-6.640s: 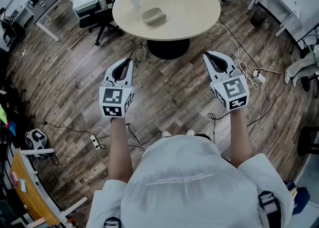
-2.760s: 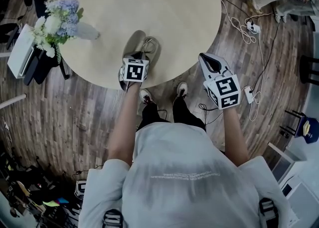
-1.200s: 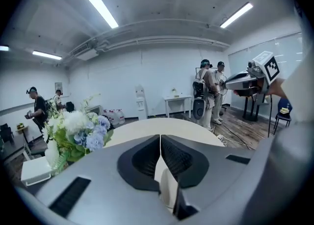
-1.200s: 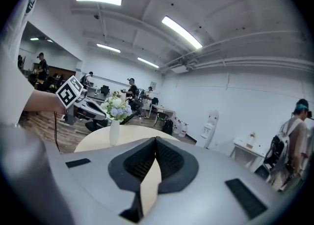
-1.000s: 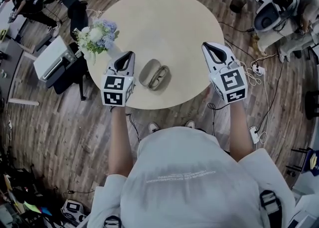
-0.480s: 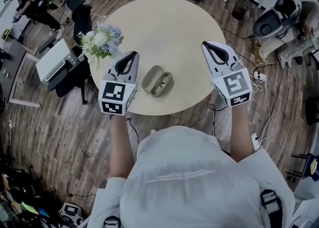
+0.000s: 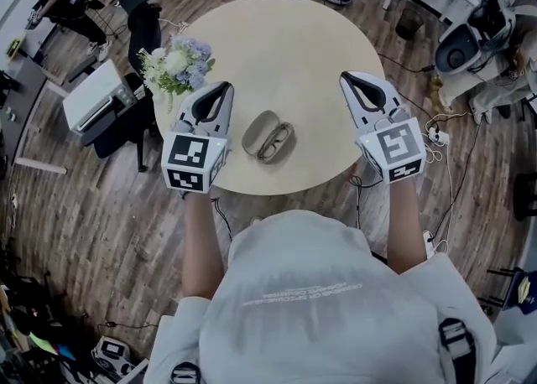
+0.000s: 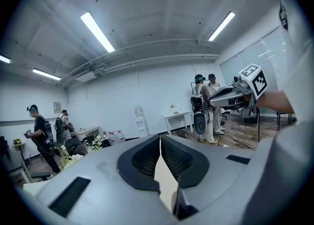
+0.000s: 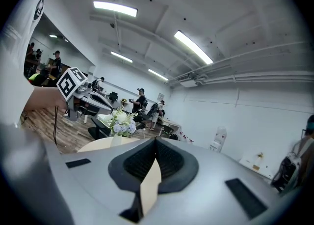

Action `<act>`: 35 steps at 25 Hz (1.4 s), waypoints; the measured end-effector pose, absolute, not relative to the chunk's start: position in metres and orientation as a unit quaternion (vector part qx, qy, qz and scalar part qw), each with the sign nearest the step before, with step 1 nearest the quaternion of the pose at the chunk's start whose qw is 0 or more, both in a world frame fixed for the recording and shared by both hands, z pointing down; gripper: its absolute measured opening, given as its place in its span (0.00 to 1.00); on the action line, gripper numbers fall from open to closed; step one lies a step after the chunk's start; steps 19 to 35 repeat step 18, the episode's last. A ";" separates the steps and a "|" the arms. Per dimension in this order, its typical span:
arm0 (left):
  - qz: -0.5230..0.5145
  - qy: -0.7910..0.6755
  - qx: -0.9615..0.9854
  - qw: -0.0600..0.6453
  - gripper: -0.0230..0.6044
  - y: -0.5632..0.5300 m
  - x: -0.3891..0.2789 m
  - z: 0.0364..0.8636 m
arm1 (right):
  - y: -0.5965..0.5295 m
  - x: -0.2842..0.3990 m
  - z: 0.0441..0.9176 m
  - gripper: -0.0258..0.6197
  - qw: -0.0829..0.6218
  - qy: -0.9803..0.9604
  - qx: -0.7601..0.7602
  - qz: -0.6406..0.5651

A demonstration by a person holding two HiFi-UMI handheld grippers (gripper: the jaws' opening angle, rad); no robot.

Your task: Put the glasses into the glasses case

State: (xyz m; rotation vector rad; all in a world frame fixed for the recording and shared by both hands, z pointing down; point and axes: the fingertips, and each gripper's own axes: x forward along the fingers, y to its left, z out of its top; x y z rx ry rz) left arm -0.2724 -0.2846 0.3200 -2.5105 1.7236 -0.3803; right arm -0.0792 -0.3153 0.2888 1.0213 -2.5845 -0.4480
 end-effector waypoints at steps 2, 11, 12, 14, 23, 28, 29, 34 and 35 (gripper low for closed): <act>-0.122 0.560 -0.818 0.038 0.07 -0.284 -0.272 0.319 | -0.315 -0.082 0.289 0.04 0.163 -0.907 0.355 -0.158; -0.121 0.558 -0.820 0.032 0.07 -0.280 -0.273 0.327 | -0.314 -0.087 0.299 0.04 0.172 -0.910 0.346 -0.152; -0.121 0.558 -0.821 0.031 0.07 -0.279 -0.273 0.328 | -0.314 -0.087 0.300 0.04 0.172 -0.910 0.346 -0.150; -0.120 0.557 -0.821 0.030 0.07 -0.278 -0.273 0.329 | -0.313 -0.087 0.303 0.04 0.173 -0.910 0.346 -0.148; -0.119 0.555 -0.823 0.027 0.07 -0.278 -0.274 0.331 | -0.313 -0.090 0.306 0.04 0.175 -0.911 0.345 -0.145; -0.119 0.555 -0.823 0.027 0.07 -0.278 -0.274 0.331 | -0.313 -0.090 0.306 0.04 0.175 -0.911 0.345 -0.145; -0.119 0.555 -0.823 0.027 0.07 -0.278 -0.274 0.331 | -0.313 -0.090 0.306 0.04 0.175 -0.911 0.345 -0.145; -0.119 0.555 -0.823 0.027 0.07 -0.278 -0.274 0.331 | -0.313 -0.090 0.306 0.04 0.175 -0.911 0.345 -0.145; -0.119 0.555 -0.823 0.027 0.07 -0.278 -0.274 0.331 | -0.313 -0.090 0.306 0.04 0.175 -0.911 0.345 -0.145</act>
